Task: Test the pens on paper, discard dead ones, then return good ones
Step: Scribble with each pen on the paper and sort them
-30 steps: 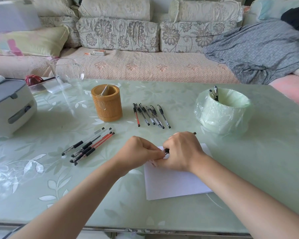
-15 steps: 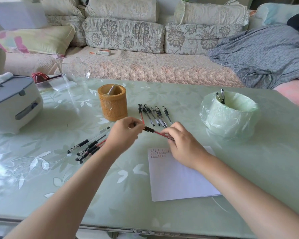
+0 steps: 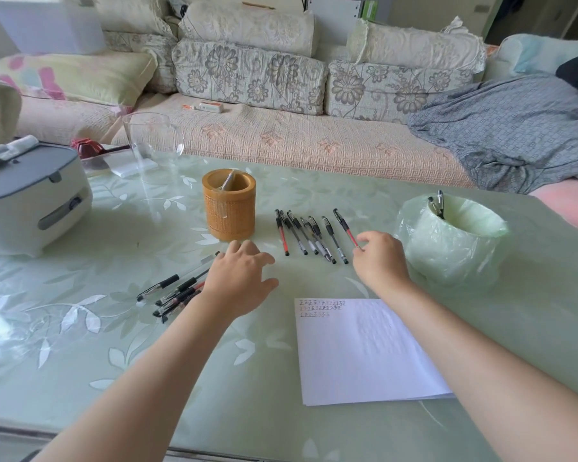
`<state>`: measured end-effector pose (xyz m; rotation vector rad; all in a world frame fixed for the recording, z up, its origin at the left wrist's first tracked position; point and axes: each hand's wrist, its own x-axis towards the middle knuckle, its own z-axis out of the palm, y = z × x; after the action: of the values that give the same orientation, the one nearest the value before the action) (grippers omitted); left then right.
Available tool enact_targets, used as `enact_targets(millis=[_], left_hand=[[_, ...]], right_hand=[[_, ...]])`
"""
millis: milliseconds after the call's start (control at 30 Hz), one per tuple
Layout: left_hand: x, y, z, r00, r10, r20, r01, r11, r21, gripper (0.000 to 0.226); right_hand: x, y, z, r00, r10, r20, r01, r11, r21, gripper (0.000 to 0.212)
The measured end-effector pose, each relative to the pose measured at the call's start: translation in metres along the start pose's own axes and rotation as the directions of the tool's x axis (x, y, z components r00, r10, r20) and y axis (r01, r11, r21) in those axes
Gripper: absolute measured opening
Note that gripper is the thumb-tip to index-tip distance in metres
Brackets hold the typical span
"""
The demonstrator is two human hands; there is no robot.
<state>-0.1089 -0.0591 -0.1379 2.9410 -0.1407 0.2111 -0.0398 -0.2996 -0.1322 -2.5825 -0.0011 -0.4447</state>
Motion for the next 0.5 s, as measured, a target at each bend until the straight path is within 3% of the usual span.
enact_targets(millis=[500], left_hand=[[0.001,-0.008,0.002,0.999,0.039,0.029,-0.039,0.999,-0.029,0.051]], right_hand=[[0.022,-0.009,0.004,0.979,-0.02,0.201,0.059,0.979,-0.195,0.024]])
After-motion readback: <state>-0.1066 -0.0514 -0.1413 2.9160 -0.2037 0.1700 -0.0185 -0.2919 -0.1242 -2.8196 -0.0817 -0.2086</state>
